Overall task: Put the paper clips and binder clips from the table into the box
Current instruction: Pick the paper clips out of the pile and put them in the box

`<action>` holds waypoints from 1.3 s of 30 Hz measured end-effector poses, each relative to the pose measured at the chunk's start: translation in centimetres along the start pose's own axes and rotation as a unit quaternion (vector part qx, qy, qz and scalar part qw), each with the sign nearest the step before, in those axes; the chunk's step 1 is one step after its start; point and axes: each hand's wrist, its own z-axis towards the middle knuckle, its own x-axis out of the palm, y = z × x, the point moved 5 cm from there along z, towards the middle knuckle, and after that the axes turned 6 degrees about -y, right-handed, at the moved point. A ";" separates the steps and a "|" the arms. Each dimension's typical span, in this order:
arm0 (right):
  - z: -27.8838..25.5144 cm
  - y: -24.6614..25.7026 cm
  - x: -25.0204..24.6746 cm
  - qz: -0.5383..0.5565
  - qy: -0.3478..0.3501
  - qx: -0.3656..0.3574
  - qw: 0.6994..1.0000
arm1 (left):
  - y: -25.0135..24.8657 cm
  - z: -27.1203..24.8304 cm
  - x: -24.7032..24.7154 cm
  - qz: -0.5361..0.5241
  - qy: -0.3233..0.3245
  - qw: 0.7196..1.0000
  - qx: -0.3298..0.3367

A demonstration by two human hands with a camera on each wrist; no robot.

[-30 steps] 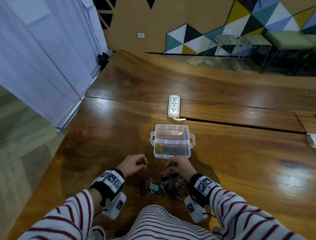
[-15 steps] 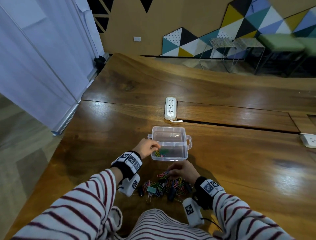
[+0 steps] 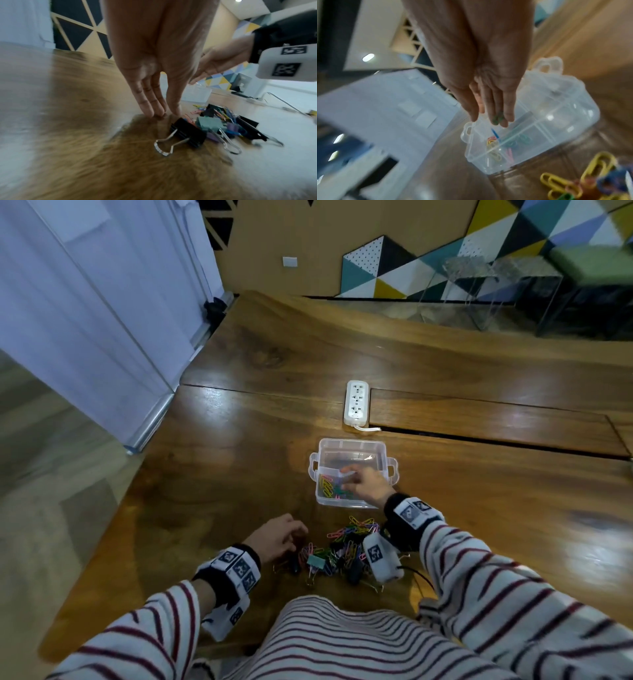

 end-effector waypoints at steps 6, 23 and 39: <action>-2.7 0.4 1.8 -0.207 -0.007 -0.144 0.968 | -2.1 0.4 1.4 0.099 0.011 0.995 0.010; -5.7 -1.3 9.1 -0.409 0.131 -0.237 0.872 | -3.9 0.8 2.8 0.220 0.007 0.975 -0.027; -4.7 -3.2 4.5 -0.155 0.050 -0.133 0.978 | 0.1 0.5 -0.5 -0.297 0.036 0.949 -0.103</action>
